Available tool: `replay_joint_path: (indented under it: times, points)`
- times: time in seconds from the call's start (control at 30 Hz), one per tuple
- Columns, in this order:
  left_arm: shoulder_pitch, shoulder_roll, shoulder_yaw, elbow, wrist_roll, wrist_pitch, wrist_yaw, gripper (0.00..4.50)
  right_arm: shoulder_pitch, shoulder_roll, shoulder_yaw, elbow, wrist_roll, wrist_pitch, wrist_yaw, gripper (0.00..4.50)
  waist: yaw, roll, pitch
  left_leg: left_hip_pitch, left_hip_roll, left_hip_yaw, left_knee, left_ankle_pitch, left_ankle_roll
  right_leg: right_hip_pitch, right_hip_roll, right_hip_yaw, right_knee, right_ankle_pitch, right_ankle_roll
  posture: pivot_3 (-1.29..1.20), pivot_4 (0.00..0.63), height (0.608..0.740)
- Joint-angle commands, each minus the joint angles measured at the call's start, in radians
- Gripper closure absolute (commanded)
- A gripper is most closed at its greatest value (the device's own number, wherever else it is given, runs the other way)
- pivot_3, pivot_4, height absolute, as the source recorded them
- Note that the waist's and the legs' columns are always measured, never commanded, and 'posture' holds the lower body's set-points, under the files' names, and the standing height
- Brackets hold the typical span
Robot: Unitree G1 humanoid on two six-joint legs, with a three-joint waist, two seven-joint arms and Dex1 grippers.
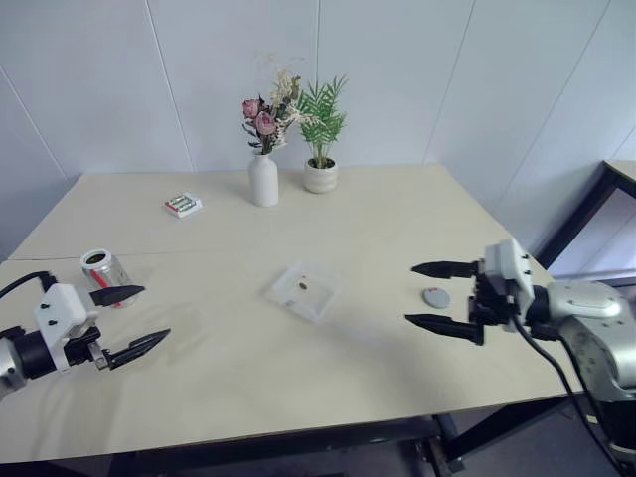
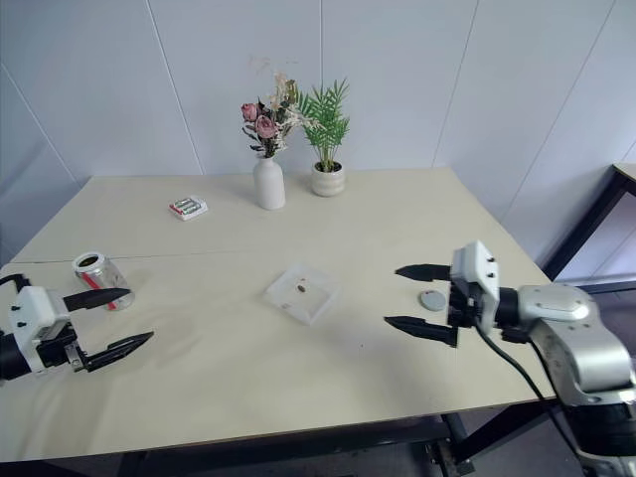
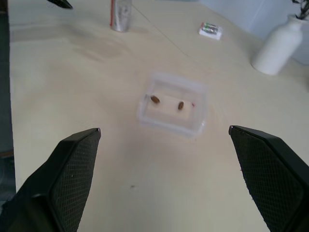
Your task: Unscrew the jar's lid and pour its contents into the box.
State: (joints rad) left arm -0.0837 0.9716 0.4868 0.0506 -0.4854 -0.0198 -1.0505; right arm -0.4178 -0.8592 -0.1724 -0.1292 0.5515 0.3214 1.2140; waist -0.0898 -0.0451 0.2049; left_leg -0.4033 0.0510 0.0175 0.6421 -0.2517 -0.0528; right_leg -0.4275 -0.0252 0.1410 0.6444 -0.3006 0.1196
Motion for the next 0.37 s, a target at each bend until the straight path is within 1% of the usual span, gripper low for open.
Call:
replay_joint_path:
  times: [0.03,0.1,0.2,0.37]
  points:
    - [-0.037,0.028,0.009,-0.001,-0.017,0.011,-0.039,0.02,0.020,-0.029,-0.042,0.009,0.012,-0.016,0.032,0.00,-0.002,0.000,0.000,0.000,0.000,0.000,0.000,0.000,0.000,0.000,0.000,0.000,0.000,0.001,0.002,0.00,0.150,0.740]
    - [-0.018,0.021,0.022,0.001,-0.029,0.030,-0.061,0.02,0.032,-0.020,-0.037,-0.003,-0.004,-0.052,0.030,0.00,-0.006,0.000,0.000,0.000,0.000,0.001,0.000,0.000,0.000,0.000,0.000,0.001,0.000,0.003,0.005,0.00,0.150,0.740]
    - [0.001,0.003,0.024,-0.012,-0.021,0.034,-0.063,0.02,0.030,-0.008,-0.030,0.002,-0.007,-0.081,0.029,0.00,-0.010,0.000,0.000,0.000,0.000,0.001,-0.001,0.000,0.001,-0.001,0.000,0.001,0.000,0.003,0.006,0.00,0.150,0.740]
    - [0.116,-0.044,0.090,-0.117,-0.042,0.085,-0.029,0.02,-0.047,0.031,0.024,0.058,-0.055,-0.136,0.013,0.00,-0.022,0.000,0.000,0.000,0.000,0.002,0.000,-0.001,0.001,-0.001,0.000,0.002,0.000,0.003,0.007,0.00,0.150,0.740]
